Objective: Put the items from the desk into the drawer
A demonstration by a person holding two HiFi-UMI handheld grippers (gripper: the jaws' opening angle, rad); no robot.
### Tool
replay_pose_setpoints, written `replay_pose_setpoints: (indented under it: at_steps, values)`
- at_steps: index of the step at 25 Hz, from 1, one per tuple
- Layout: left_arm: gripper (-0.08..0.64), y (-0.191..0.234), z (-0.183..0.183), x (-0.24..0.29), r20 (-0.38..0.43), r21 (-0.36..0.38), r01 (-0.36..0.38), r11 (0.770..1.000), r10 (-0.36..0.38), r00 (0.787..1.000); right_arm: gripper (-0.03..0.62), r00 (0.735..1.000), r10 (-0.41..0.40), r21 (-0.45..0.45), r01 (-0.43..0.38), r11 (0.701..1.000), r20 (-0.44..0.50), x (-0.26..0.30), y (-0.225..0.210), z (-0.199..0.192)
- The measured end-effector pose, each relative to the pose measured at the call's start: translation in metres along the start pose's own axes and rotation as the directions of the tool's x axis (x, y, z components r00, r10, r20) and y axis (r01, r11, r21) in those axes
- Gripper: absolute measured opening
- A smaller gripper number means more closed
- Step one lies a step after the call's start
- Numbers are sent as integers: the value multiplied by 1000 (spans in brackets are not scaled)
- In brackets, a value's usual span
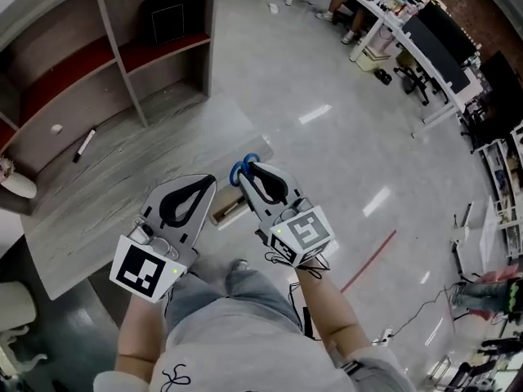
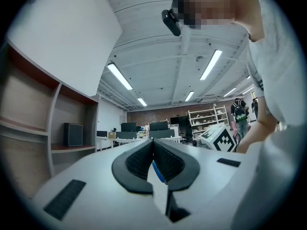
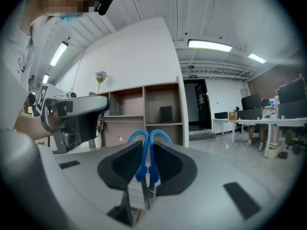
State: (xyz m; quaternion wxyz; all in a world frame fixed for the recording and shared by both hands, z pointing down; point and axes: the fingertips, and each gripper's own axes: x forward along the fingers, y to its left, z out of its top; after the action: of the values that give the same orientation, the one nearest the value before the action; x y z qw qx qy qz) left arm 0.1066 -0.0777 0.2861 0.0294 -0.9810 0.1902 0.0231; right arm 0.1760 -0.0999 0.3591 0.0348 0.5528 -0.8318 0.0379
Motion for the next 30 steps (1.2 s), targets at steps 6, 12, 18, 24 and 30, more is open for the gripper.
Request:
replay_pose_setpoints:
  at_steps: [6, 12, 18, 24, 30]
  values:
    - [11, -21, -9, 14, 0, 7, -109, 994, 109, 994, 87, 992, 125, -19, -125, 992, -26, -10, -15, -27]
    - [11, -30, -16, 16, -5, 18, -188, 982, 188, 982, 87, 977, 196, -24, -198, 980, -84, -8, -26, -70]
    - [11, -22, -23, 10, -18, 23, -246, 969, 247, 969, 87, 950, 253, -71, -270, 960, -184, 7, -21, -123]
    - [11, -11, -35, 2, -37, 13, -285, 959, 285, 958, 86, 918, 283, -90, -319, 944, -279, 18, -14, -171]
    - [11, 1, -47, -6, -57, 0, -314, 950, 313, 948, 86, 885, 259, -135, -332, 934, -387, 29, -13, -219]
